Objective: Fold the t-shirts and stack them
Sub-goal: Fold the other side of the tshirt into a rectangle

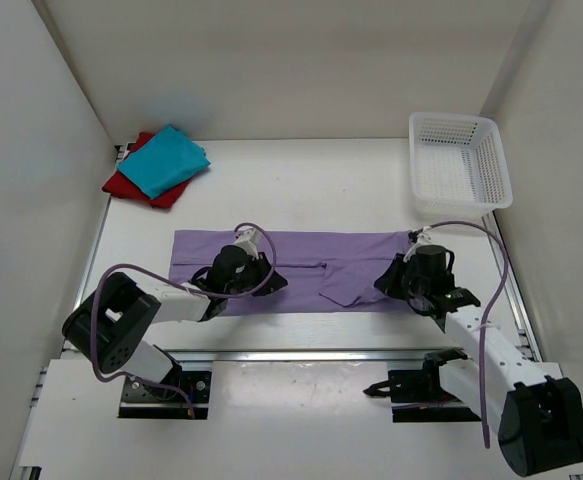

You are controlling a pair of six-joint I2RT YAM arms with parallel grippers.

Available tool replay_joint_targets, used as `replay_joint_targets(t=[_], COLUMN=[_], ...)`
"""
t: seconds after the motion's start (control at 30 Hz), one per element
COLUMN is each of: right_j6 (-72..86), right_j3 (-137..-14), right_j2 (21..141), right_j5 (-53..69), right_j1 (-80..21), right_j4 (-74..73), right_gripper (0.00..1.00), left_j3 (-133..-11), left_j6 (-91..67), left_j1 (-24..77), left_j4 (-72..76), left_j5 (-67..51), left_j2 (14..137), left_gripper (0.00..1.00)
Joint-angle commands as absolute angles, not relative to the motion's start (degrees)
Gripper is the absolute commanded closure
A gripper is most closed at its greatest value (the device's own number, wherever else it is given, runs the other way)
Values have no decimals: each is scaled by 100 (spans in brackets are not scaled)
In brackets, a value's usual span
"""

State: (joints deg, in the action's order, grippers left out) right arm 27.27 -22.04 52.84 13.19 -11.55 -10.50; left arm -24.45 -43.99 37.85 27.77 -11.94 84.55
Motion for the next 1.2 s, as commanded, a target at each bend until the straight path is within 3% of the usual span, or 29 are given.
replay_joint_targets(t=[0.0,0.17,0.33,0.5,0.6,0.67,0.77,0.93,1.17], right_j6=[2830,3296,3095,2874,2821,2883,2717,2707,2558], right_j3=[-2048,-1960,-2188,-2495,-3022,-3233,-3620,-3182,-3516], right_j2=[4888,4220,3885,5219,6316,6782,7583,7760,8332], right_j5=[1380,950,1106,1618,1100,1247,1047,756,1063], right_j1=[-1405,-1916,-1031,122,202,368,439,519,545], right_j4=[-1826,-2188,-2102,-801,-152,533,606,1353,1266], right_gripper=[98,80,71,72,81,73,68,64,69], left_j3=[-2619,-2619,-2662,-2865,-2857,-2804,-2707,-2628,-2391], left_j6=[-4359,-4377,-4412,-4447,-4500,-4544,-4614,-4623,-4614], left_j1=[3665,3630,3437,3085,2866,2839,2813,2944,3015], left_j4=[2927,2927,2927,2795,2830,2917,3005,3120,3357], left_j5=[-1318,-1318,-1423,-1494,-1573,-1477,-1398,-1468,-1503], left_j2=[8367,8367,8323,8358,8324,8200,8244,8411,8762], left_gripper=[85,85,85,85,85,85,84,85,85])
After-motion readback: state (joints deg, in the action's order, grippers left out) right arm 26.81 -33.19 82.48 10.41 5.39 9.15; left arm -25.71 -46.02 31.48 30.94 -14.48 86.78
